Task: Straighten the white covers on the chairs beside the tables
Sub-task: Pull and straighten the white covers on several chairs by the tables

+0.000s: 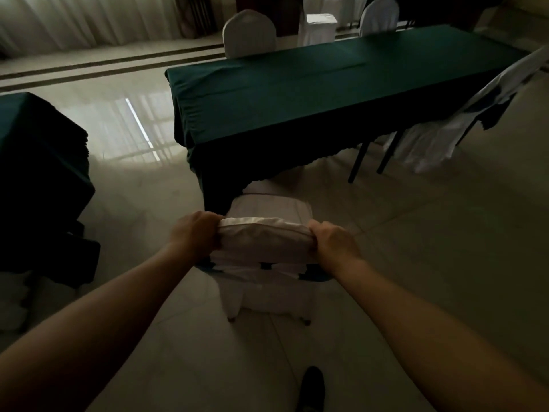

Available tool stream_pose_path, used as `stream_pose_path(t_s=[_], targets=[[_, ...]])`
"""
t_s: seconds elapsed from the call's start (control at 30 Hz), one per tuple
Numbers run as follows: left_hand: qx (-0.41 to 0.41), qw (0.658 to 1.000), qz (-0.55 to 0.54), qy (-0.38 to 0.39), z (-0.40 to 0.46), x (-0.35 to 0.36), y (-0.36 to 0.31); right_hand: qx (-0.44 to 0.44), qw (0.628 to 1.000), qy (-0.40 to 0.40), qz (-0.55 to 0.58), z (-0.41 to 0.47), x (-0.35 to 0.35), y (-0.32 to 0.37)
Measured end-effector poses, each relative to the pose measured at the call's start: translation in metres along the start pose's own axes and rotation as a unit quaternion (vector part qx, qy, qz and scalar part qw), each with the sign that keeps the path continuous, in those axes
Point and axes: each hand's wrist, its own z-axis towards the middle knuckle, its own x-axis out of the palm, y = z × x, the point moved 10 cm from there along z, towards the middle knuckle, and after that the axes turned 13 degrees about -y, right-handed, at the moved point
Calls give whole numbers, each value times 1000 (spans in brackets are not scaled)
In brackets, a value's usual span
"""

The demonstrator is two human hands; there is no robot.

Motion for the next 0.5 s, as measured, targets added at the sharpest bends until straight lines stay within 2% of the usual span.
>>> stream_pose_path(t_s=[0.5], targets=[[112,988,98,-31,67,-22,-130,6,999,-35,5,36,-54,-119]])
